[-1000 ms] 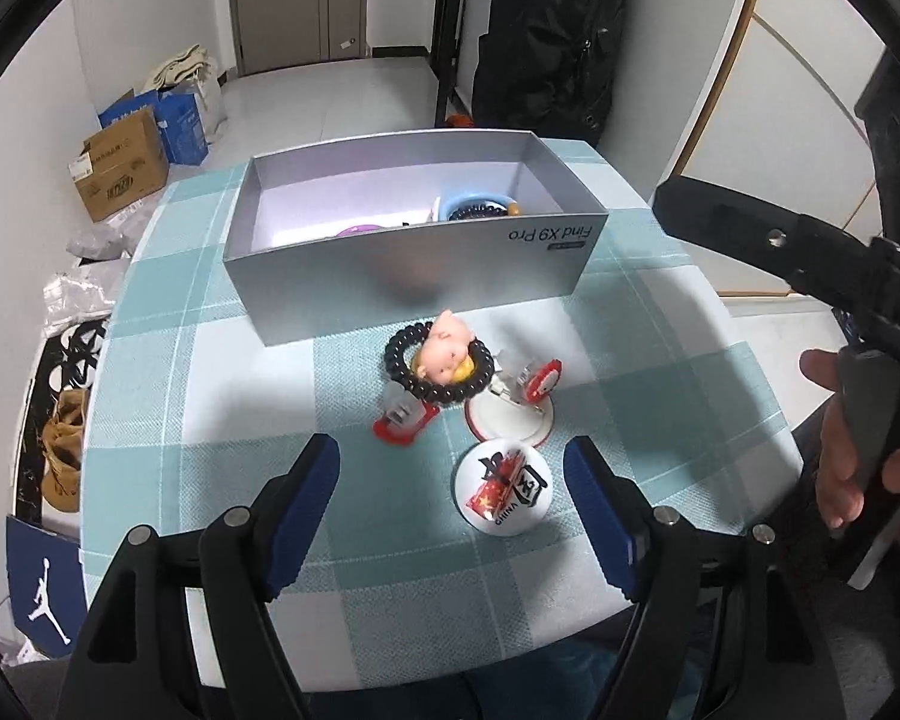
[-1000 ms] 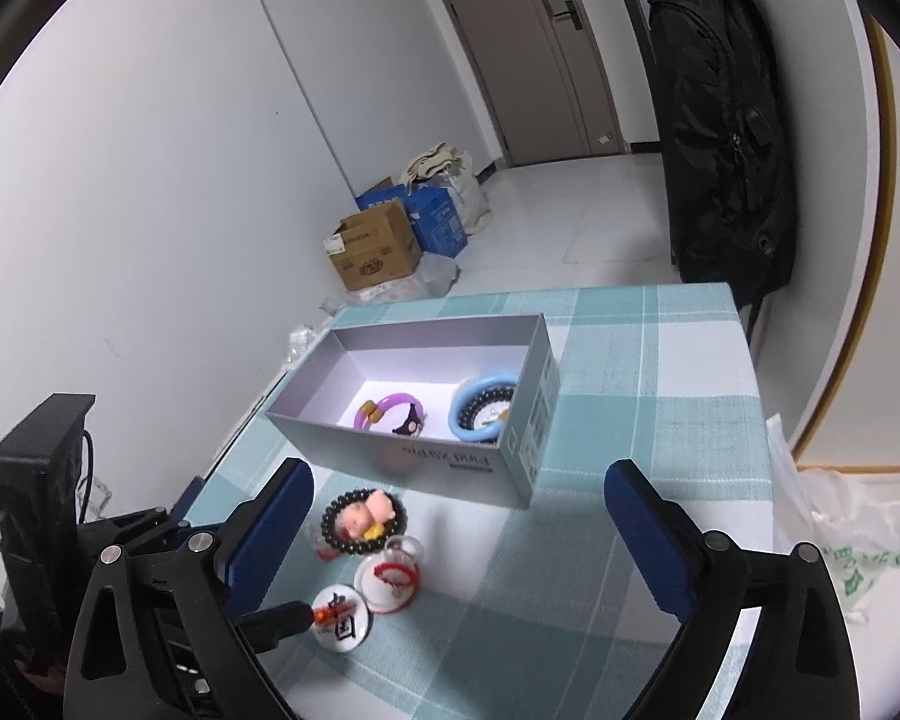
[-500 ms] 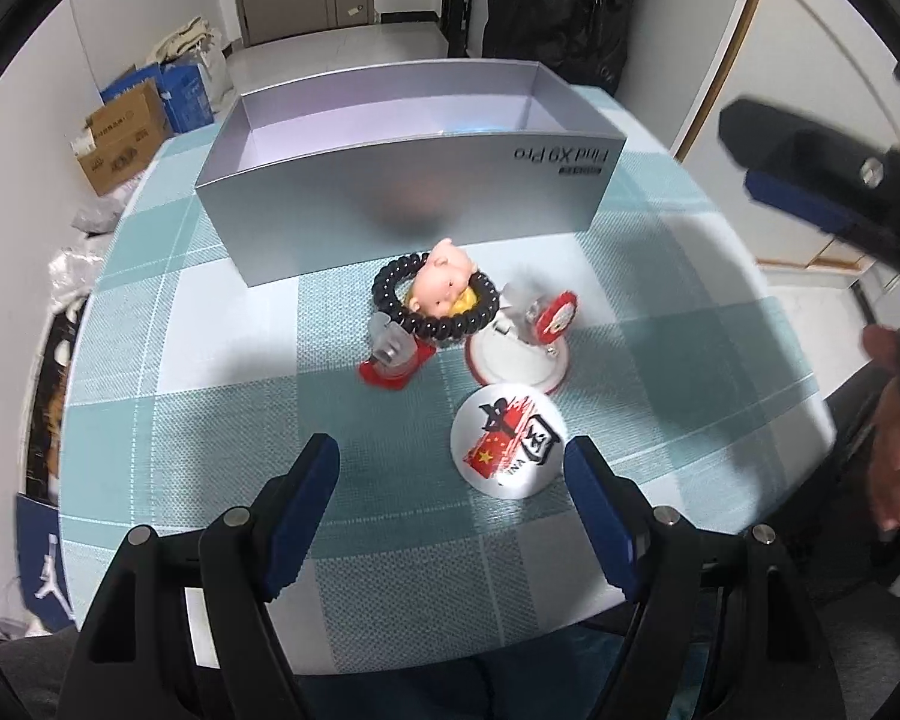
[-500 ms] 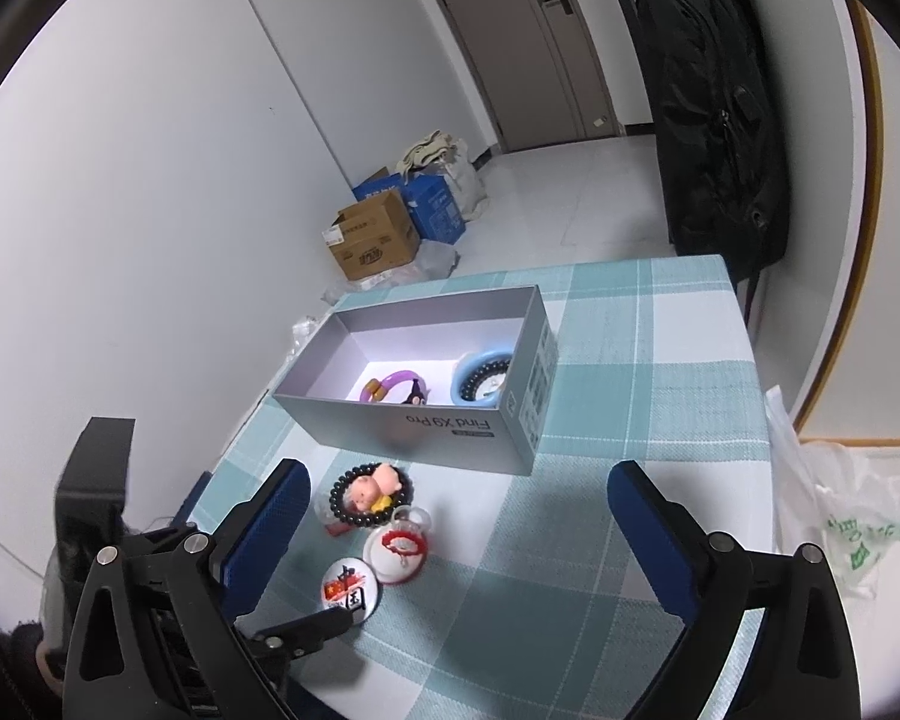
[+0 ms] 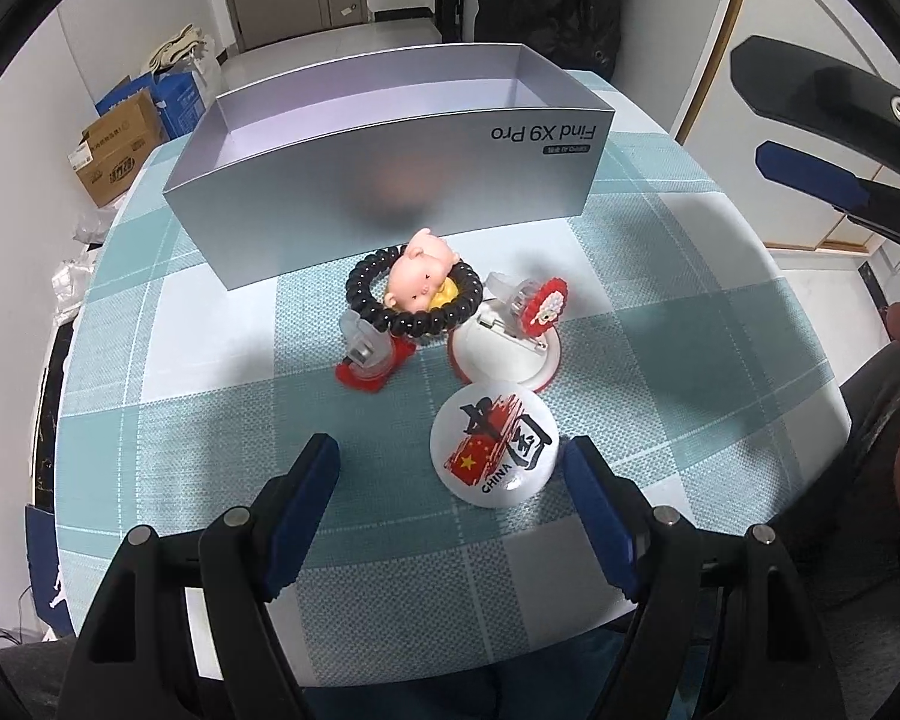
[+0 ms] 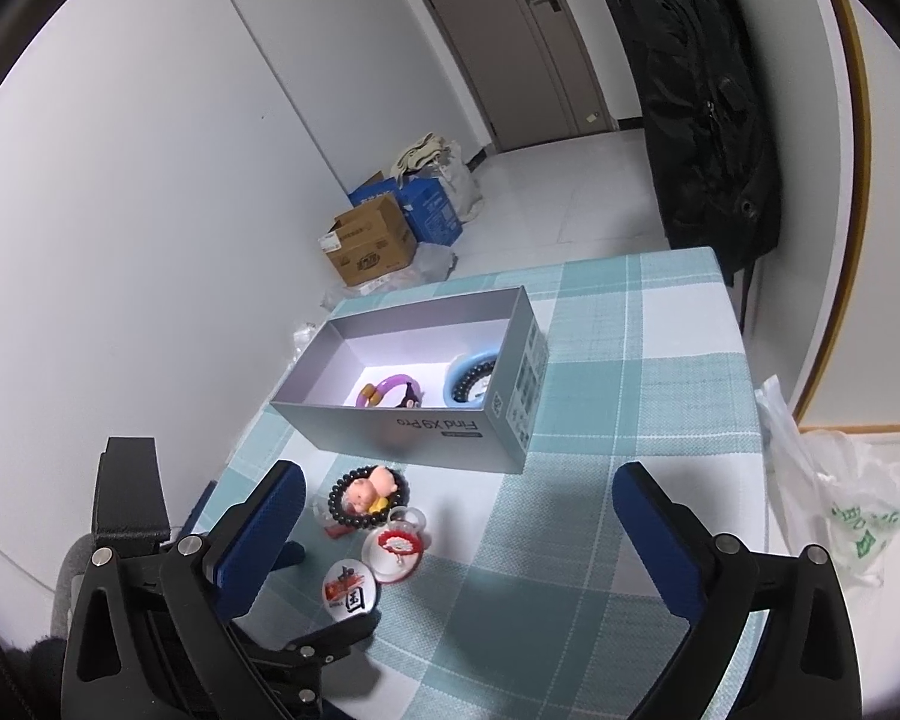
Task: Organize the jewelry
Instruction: 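Withdraw both tools from the box back over the table, then lower the left tool and grasp the white CHINA flag badge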
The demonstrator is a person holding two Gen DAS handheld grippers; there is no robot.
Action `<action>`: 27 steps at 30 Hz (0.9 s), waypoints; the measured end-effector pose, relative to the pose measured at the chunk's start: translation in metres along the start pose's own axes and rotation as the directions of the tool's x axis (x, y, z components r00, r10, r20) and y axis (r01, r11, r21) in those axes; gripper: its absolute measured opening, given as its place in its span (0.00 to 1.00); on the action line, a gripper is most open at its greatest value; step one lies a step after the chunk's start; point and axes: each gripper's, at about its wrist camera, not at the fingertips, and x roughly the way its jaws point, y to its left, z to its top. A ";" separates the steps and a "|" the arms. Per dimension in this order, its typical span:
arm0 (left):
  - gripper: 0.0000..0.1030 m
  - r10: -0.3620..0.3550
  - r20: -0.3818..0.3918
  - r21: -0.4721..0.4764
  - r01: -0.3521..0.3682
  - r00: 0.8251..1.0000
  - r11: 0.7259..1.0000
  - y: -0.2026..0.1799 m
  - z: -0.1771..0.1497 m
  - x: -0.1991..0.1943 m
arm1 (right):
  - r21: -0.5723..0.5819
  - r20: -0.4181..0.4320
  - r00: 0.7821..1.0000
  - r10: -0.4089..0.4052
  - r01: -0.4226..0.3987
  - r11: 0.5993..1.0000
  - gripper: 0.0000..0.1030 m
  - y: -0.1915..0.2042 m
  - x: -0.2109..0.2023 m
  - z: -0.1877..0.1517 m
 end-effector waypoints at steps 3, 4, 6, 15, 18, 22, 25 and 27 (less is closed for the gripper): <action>0.71 0.000 0.001 0.003 0.000 1.000 1.000 -0.002 0.000 0.000 | 0.000 -0.003 1.000 -0.001 0.001 1.000 1.00 0.000 0.000 0.000; 0.68 -0.004 0.001 0.004 0.004 1.000 1.000 -0.003 0.000 0.000 | 0.000 -0.004 1.000 -0.002 0.002 1.000 1.00 0.000 0.000 -0.001; 0.58 -0.016 0.006 0.019 0.016 1.000 1.000 -0.007 0.000 -0.003 | 0.003 -0.005 1.000 -0.003 0.003 1.000 1.00 -0.001 0.000 0.000; 0.36 -0.070 0.007 0.068 0.069 0.998 0.995 -0.016 -0.003 -0.007 | 0.024 -0.014 1.000 -0.007 0.007 1.000 1.00 -0.004 0.002 -0.002; 0.36 -0.103 0.004 0.042 0.103 0.995 0.994 -0.012 -0.002 -0.008 | 0.023 -0.016 1.000 -0.011 0.012 1.000 1.00 -0.004 0.003 -0.003; 0.36 -0.156 0.008 -0.013 0.156 0.988 0.988 0.001 0.002 -0.009 | 0.029 -0.022 1.000 -0.022 0.023 0.999 1.00 -0.006 0.003 -0.004; 0.36 -0.174 0.041 -0.041 0.176 0.984 0.984 0.009 0.004 -0.019 | 0.037 -0.029 0.999 -0.031 0.033 0.999 1.00 -0.008 0.005 -0.005; 0.36 -0.188 0.064 -0.054 0.191 0.980 0.980 0.014 0.005 -0.025 | 0.033 -0.039 0.998 -0.047 0.048 0.998 1.00 -0.007 0.007 -0.007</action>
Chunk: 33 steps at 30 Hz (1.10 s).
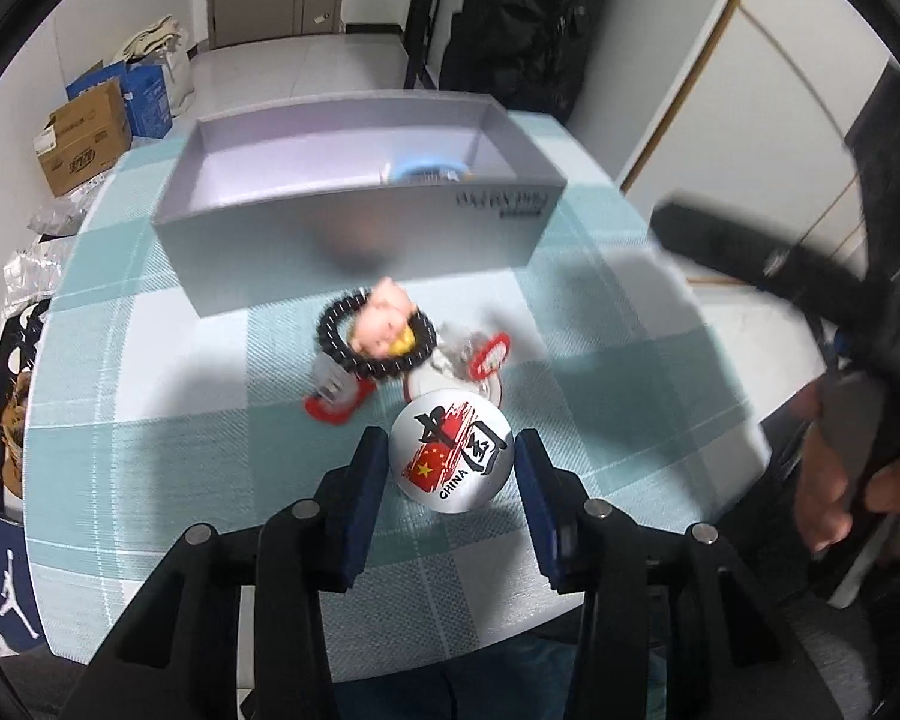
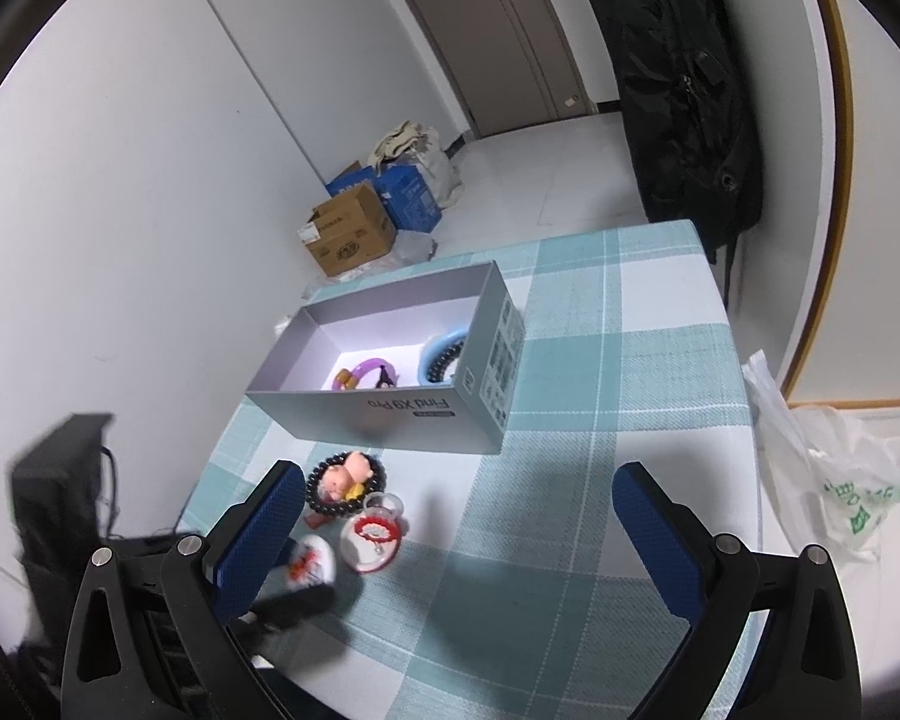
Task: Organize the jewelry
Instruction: 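Lower the left tool and grasp the white CHINA flag badge, then hold the CHINA badge with the left tool while the right tool grasps the red-rimmed white badge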
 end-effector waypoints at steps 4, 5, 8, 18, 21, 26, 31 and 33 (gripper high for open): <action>0.36 -0.015 0.058 -0.029 0.017 0.998 0.999 0.008 0.002 -0.017 | -0.023 -0.019 1.000 -0.017 0.016 1.000 1.00 0.004 0.006 -0.003; 0.36 -0.017 0.070 -0.039 0.020 0.997 0.999 0.011 0.003 -0.020 | -0.031 -0.026 1.000 -0.015 0.014 0.999 1.00 0.006 0.008 -0.004; 0.36 -0.025 0.102 -0.075 0.033 0.995 0.997 0.018 0.005 -0.025 | -0.071 -0.046 0.999 -0.011 0.008 0.997 1.00 0.015 0.014 -0.008; 0.36 -0.059 0.169 -0.194 0.092 0.984 0.977 0.052 0.020 -0.034 | -0.155 -0.129 0.992 -0.002 -0.018 0.988 0.80 0.037 0.038 -0.019; 0.36 -0.063 0.176 -0.211 0.100 0.982 0.972 0.058 0.019 -0.036 | -0.174 -0.163 0.987 -0.003 -0.026 0.984 0.68 0.042 0.048 -0.023; 0.36 -0.077 0.178 -0.231 0.118 0.981 0.966 0.066 0.020 -0.037 | -0.206 -0.192 0.981 -0.006 -0.035 0.978 0.58 0.050 0.059 -0.027; 0.36 -0.081 0.180 -0.234 0.123 0.980 0.965 0.070 0.019 -0.038 | -0.214 -0.193 0.981 -0.004 -0.038 0.976 0.49 0.055 0.064 -0.028; 0.36 -0.082 0.182 -0.236 0.125 0.980 0.964 0.072 0.019 -0.039 | -0.217 -0.197 0.980 -0.003 -0.041 0.975 0.46 0.055 0.064 -0.029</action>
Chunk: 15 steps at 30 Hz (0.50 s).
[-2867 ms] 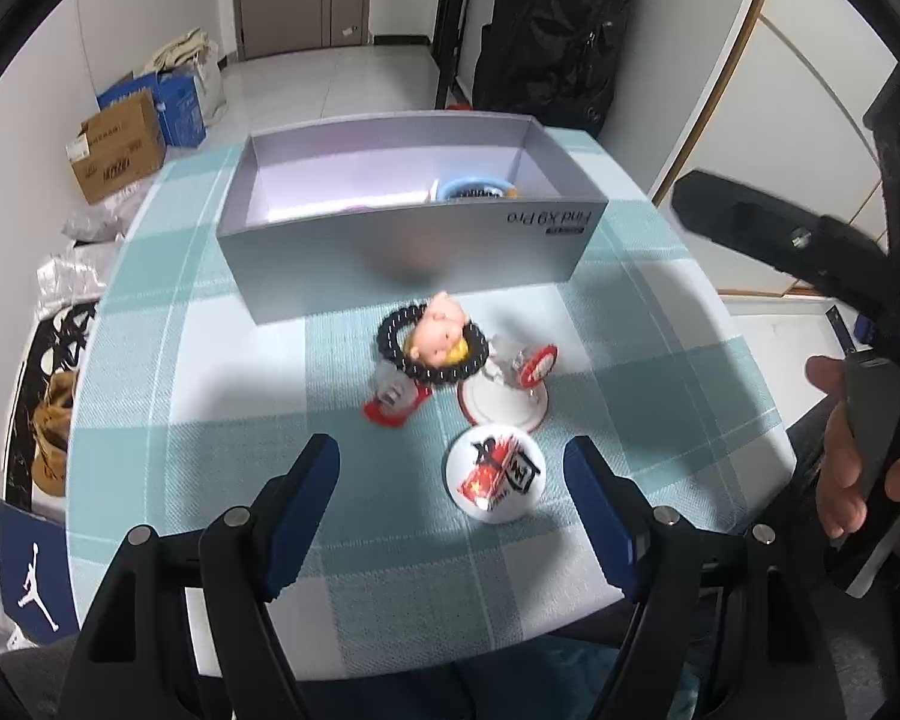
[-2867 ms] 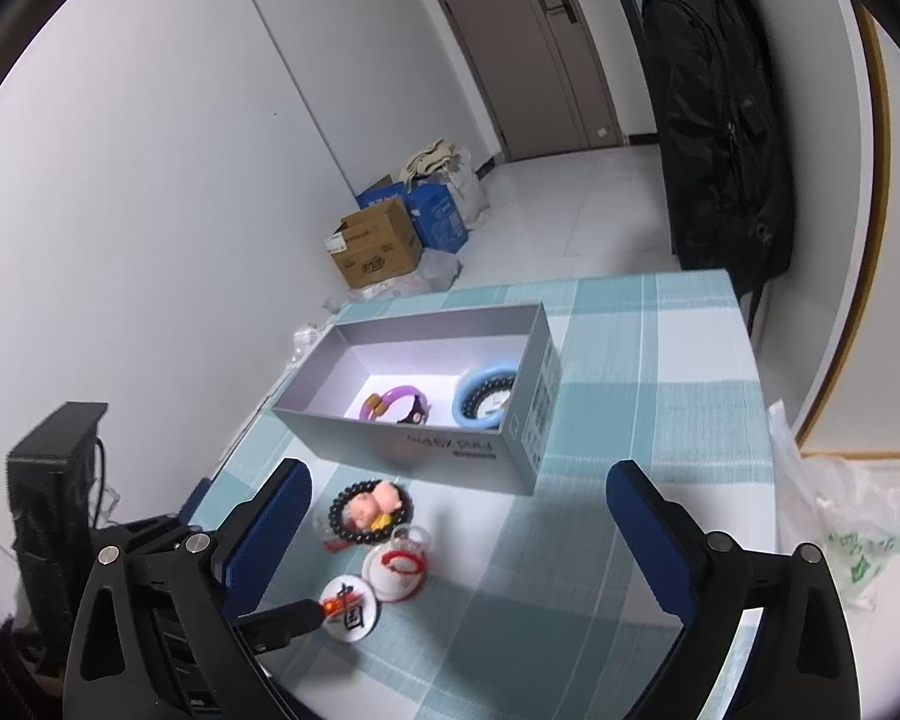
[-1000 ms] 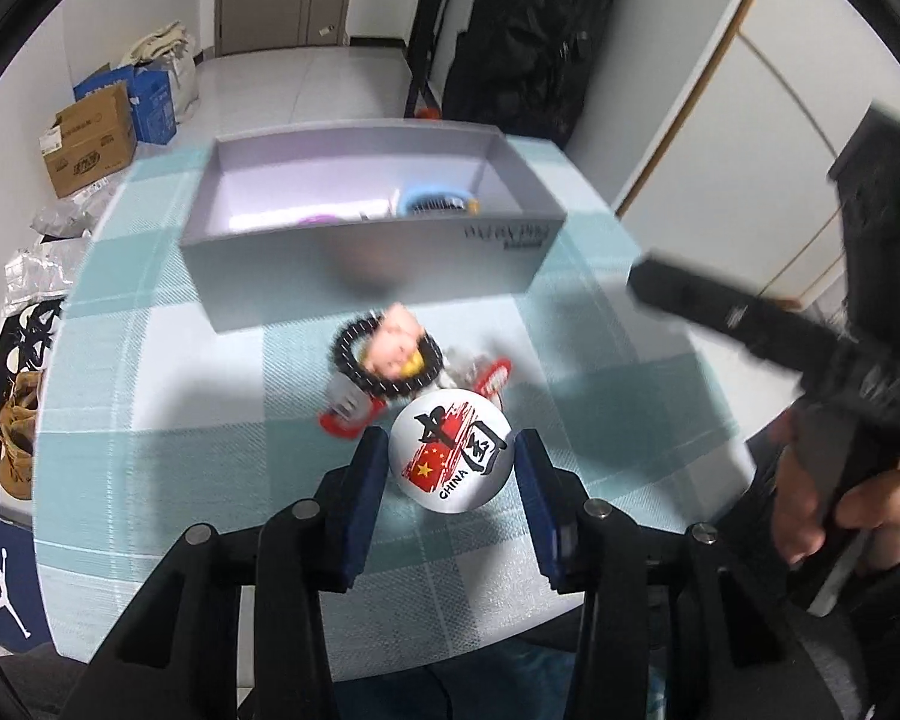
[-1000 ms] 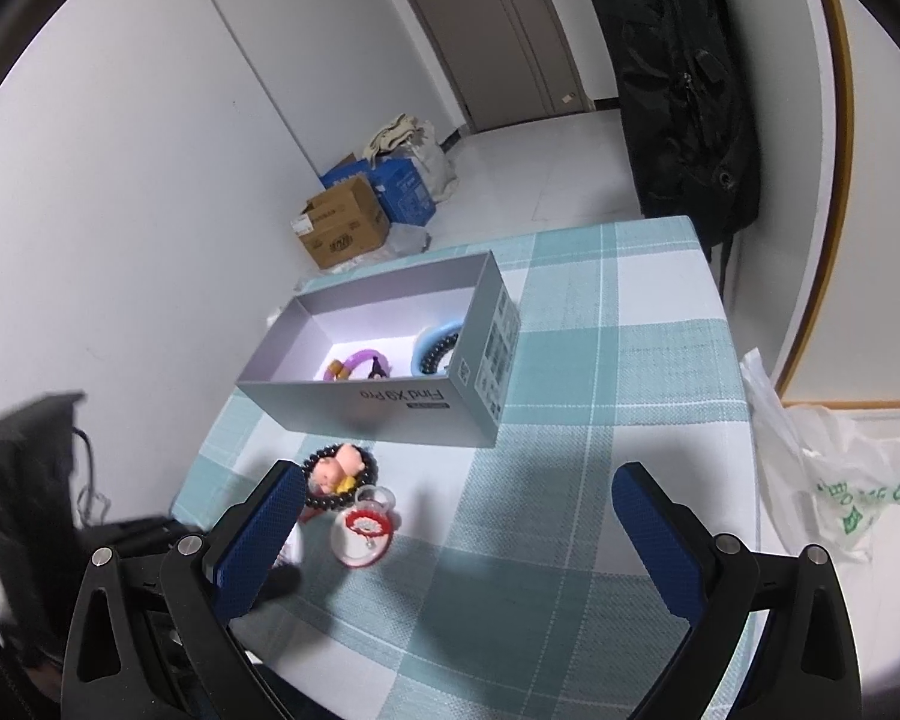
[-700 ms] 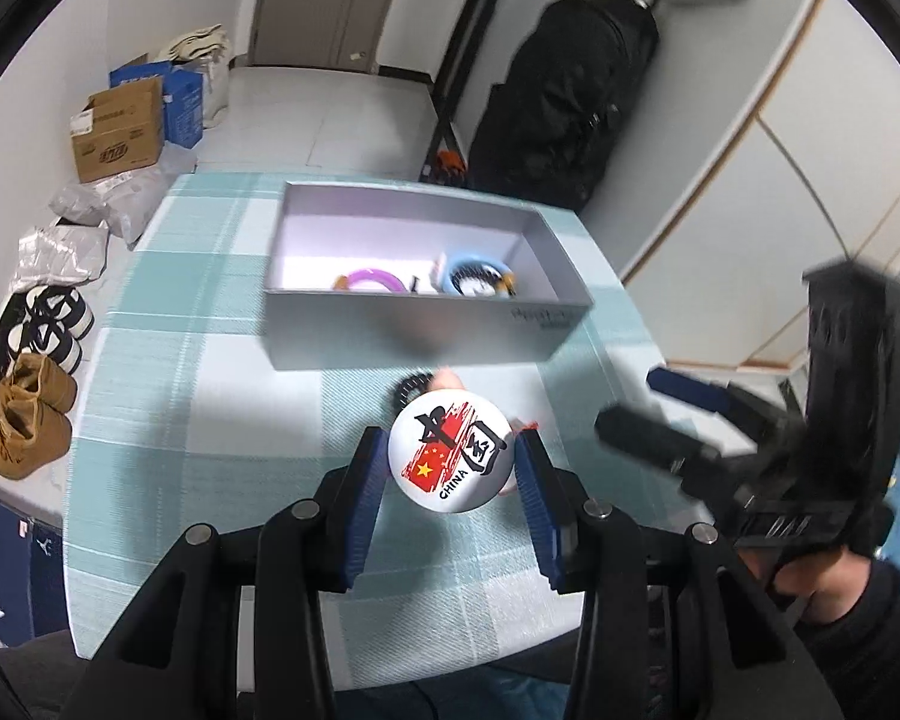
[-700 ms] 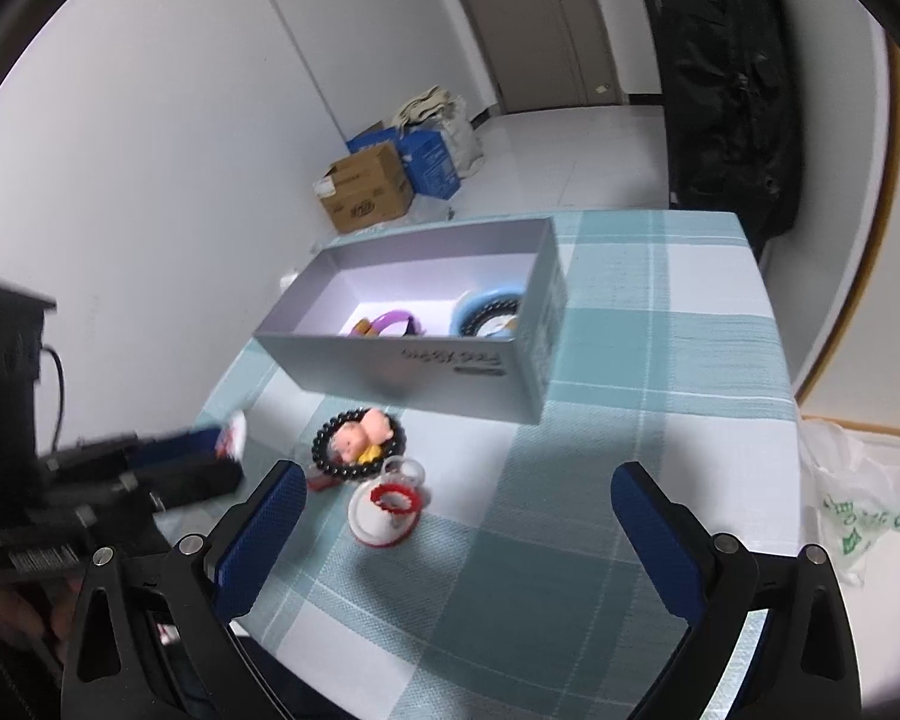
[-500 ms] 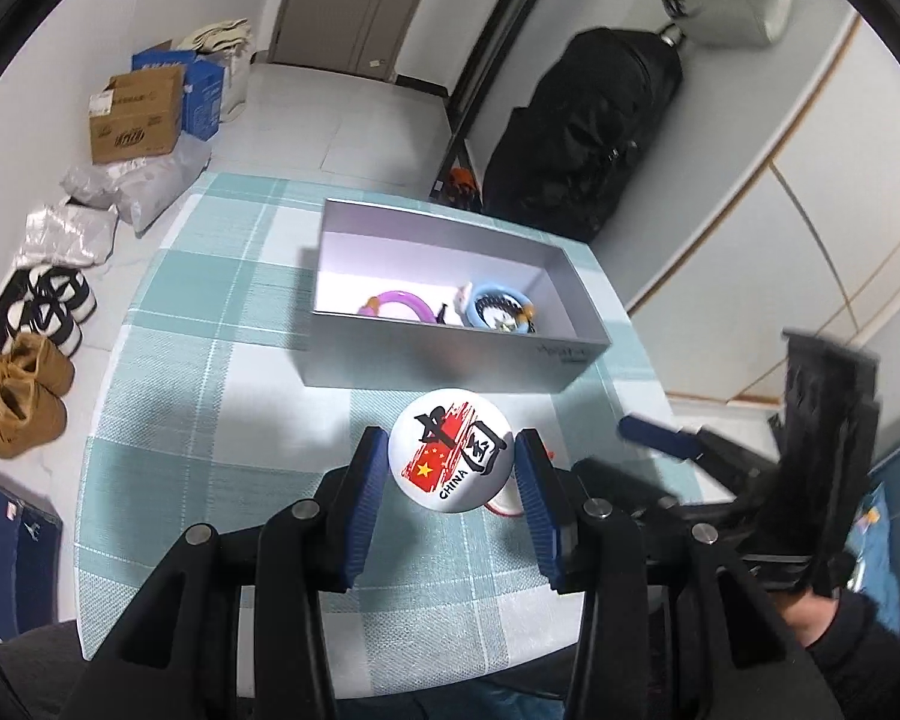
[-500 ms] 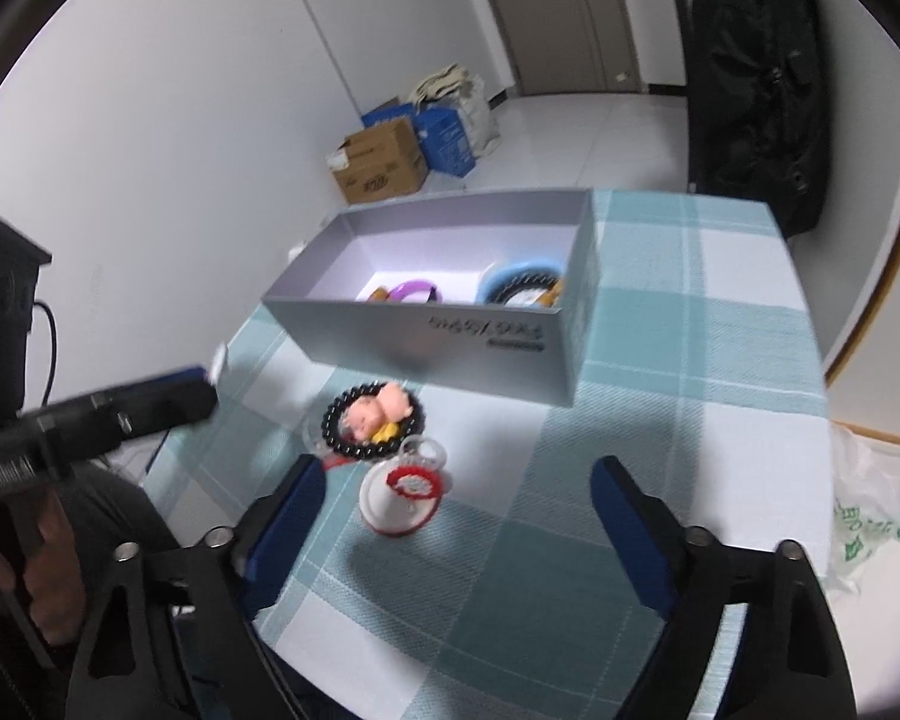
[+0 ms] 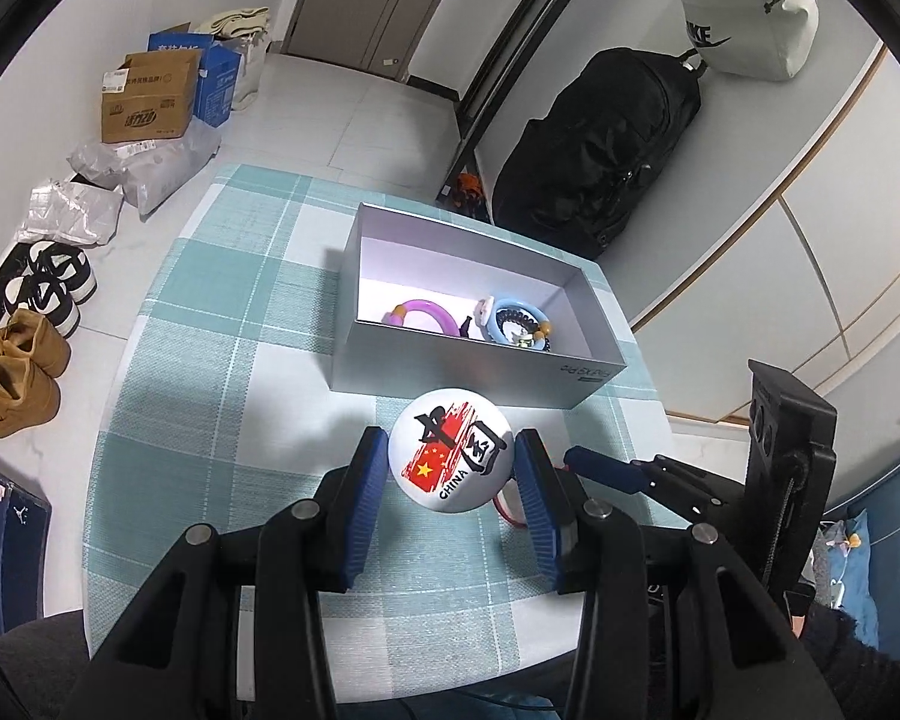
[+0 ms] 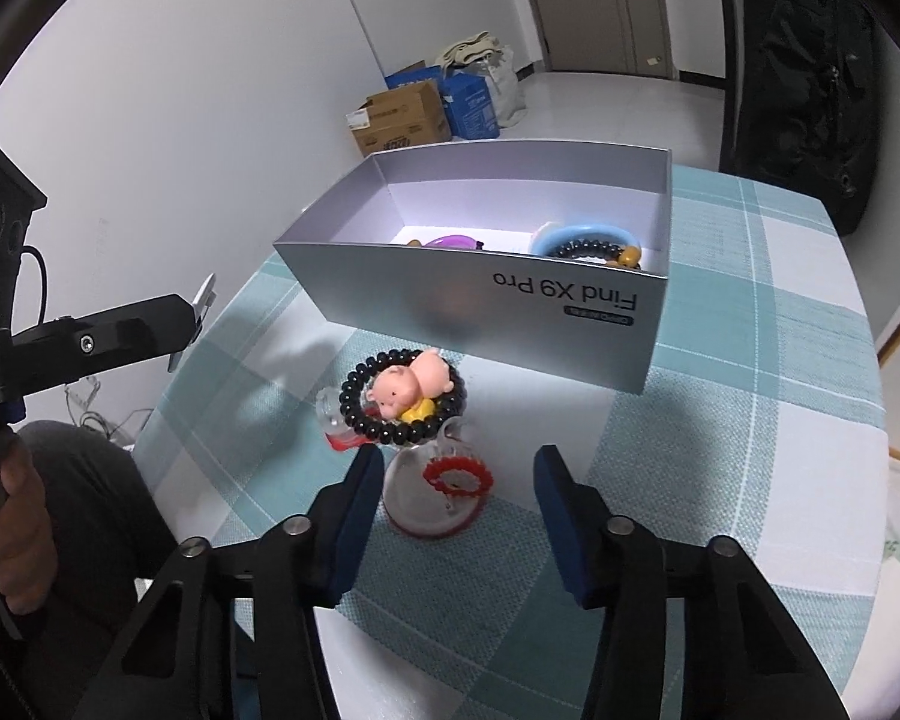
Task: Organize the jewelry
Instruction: 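Hold the CHINA badge with the left tool while the right tool grasps the red-rimmed white badge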
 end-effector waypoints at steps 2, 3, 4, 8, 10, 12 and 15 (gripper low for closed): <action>0.36 -0.003 0.000 -0.005 0.003 1.000 1.000 0.002 0.001 0.000 | -0.005 -0.006 1.000 0.003 -0.003 1.000 0.40 0.001 0.002 0.000; 0.36 -0.002 0.002 -0.009 0.002 1.000 1.000 0.002 0.001 0.000 | -0.009 -0.011 1.000 0.005 -0.005 1.000 0.36 0.002 0.002 0.000; 0.36 -0.003 0.003 -0.012 0.003 1.000 1.000 0.003 0.002 -0.001 | -0.011 -0.012 1.000 0.005 -0.005 1.000 0.32 0.001 0.003 0.000; 0.36 -0.008 0.001 -0.019 0.008 1.000 1.000 0.006 0.002 -0.001 | -0.012 -0.010 1.000 0.003 -0.003 1.000 0.22 -0.001 0.001 0.000; 0.36 -0.008 0.000 -0.019 0.008 1.000 1.000 0.005 0.002 -0.001 | -0.007 -0.006 1.000 -0.013 0.013 1.000 0.21 -0.003 0.001 0.000; 0.36 -0.009 0.000 -0.017 0.009 1.000 1.000 0.005 0.002 -0.001 | 0.006 -0.012 1.000 -0.015 0.015 1.000 0.20 -0.006 0.001 0.000; 0.36 -0.007 0.001 -0.015 0.007 1.000 1.000 0.005 0.001 -0.001 | 0.013 -0.005 1.000 -0.009 0.009 1.000 0.19 -0.007 -0.001 0.001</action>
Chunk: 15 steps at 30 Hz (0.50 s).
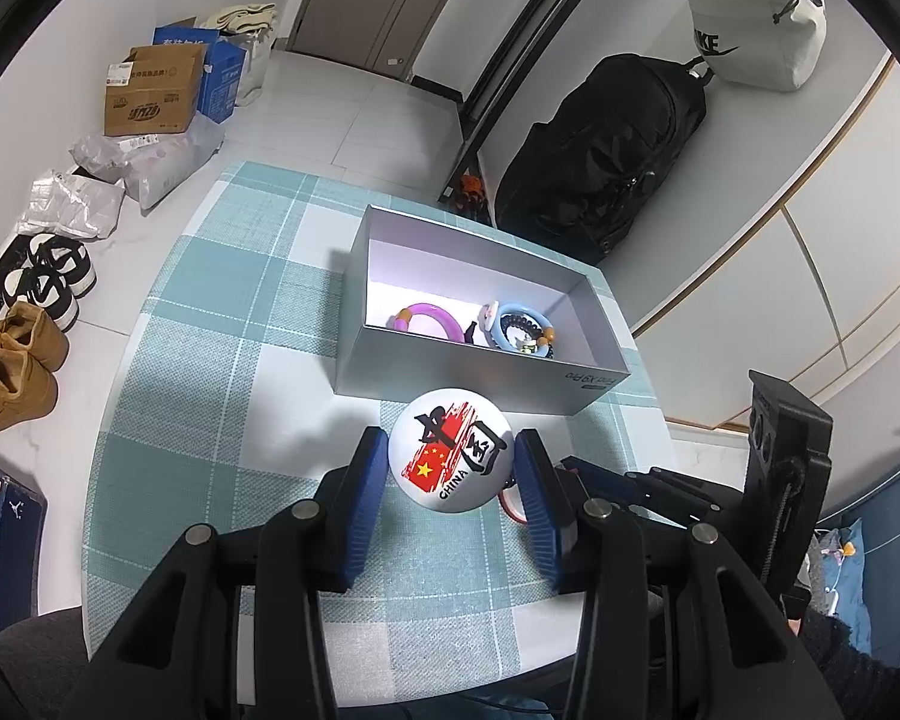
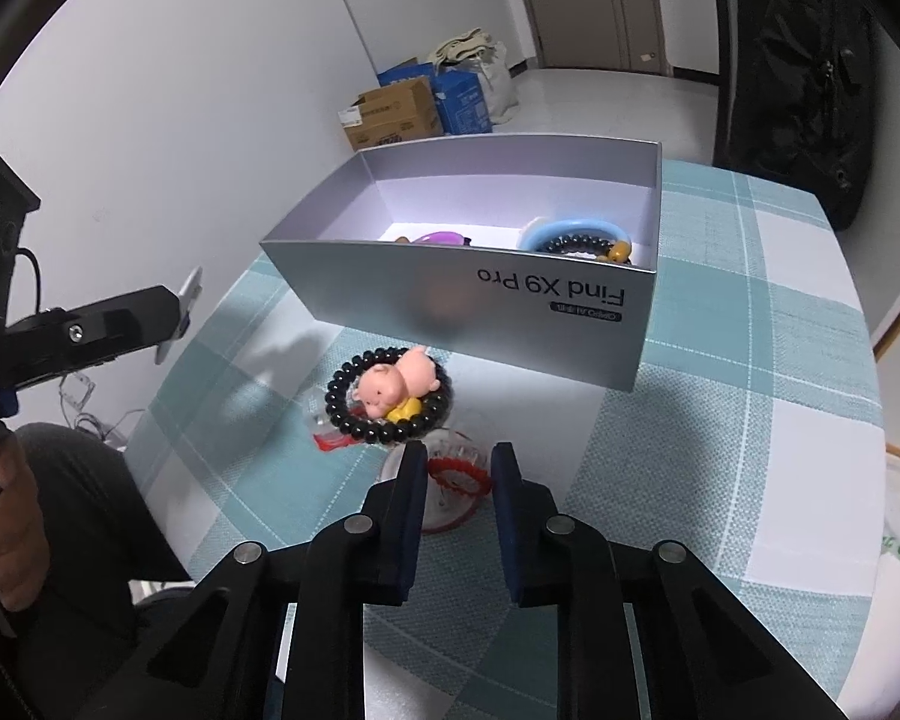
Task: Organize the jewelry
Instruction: 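Hold the CHINA badge with the left tool while the right tool grasps the red-rimmed white badge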
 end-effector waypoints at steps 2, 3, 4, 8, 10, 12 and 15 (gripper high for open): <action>0.36 -0.001 -0.002 0.000 0.001 1.000 1.000 0.000 0.000 0.001 | -0.003 0.004 1.000 0.000 0.000 1.000 0.19 0.000 -0.001 0.000; 0.36 0.000 -0.003 0.000 0.000 1.000 1.000 0.001 0.000 0.001 | -0.002 0.006 1.000 0.007 -0.007 1.000 0.19 0.000 -0.002 0.000; 0.36 0.001 -0.003 0.000 -0.001 1.000 1.000 0.001 0.000 0.001 | -0.002 0.008 1.000 0.008 -0.008 1.000 0.19 0.001 -0.002 0.001; 0.36 0.003 -0.002 -0.001 -0.003 1.000 1.000 0.001 0.000 0.000 | 0.002 0.025 1.000 0.016 -0.016 1.000 0.19 0.000 -0.009 0.002; 0.36 0.004 0.000 -0.002 -0.004 1.000 1.000 0.001 0.000 0.000 | 0.012 0.039 0.999 0.015 -0.016 1.000 0.19 0.000 -0.013 0.002; 0.36 0.007 0.004 -0.005 -0.007 1.000 1.000 0.001 0.000 -0.001 | 0.020 0.054 0.998 0.020 -0.021 1.000 0.19 -0.003 -0.018 0.004; 0.36 0.019 0.017 0.004 -0.019 1.000 1.000 -0.001 0.000 -0.003 | 0.033 0.088 0.996 0.030 -0.033 0.999 0.19 -0.006 -0.027 0.007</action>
